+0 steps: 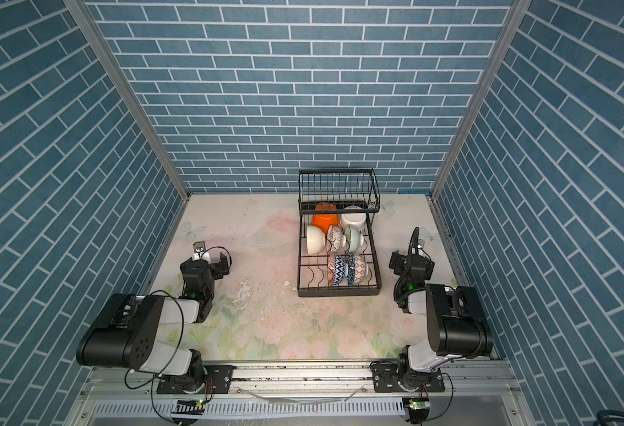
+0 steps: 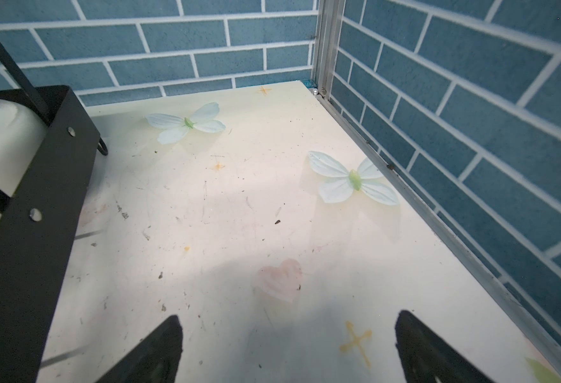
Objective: Load bowls into a dish rack
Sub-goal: Reset both arms
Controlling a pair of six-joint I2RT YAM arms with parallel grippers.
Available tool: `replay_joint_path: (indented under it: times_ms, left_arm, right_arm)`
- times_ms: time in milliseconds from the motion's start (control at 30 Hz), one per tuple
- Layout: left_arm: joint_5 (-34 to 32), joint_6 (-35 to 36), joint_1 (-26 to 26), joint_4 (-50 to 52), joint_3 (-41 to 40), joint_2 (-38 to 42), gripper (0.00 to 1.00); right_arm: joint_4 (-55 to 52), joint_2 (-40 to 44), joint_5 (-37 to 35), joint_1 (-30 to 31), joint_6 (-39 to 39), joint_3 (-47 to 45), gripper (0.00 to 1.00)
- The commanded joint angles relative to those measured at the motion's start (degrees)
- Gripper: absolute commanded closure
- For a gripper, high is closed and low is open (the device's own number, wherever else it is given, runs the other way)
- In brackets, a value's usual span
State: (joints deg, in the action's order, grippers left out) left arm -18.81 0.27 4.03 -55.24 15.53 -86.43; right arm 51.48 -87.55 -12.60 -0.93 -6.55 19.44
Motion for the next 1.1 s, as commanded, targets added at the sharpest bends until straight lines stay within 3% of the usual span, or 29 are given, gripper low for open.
replay_joint_path:
  times_ms: [0, 233, 467, 1067]
  left_arm:
    - [-0.8, 0.5, -0.3, -1.1, 3.0, -0.9, 0.01]
    - [-0.7, 1.3, 0.3, 2.0, 5.0, -1.4, 0.0]
    - [8.2, 4.3, 0.1, 3.3, 5.7, -1.5, 0.0]
    - [8.3, 4.3, 0.0, 3.0, 5.6, -1.5, 0.0]
  right_arm:
    - [0.9, -0.6, 0.2, -0.1, 1.6, 1.7, 0.01]
    - [0.8, -0.8, 0.2, -0.1, 1.6, 1.7, 0.01]
    - [0.8, -0.7, 0.4, -0.1, 1.6, 1.7, 0.01]
    - [0.0, -0.7, 3.2, -0.1, 2.7, 2.2, 0.01]
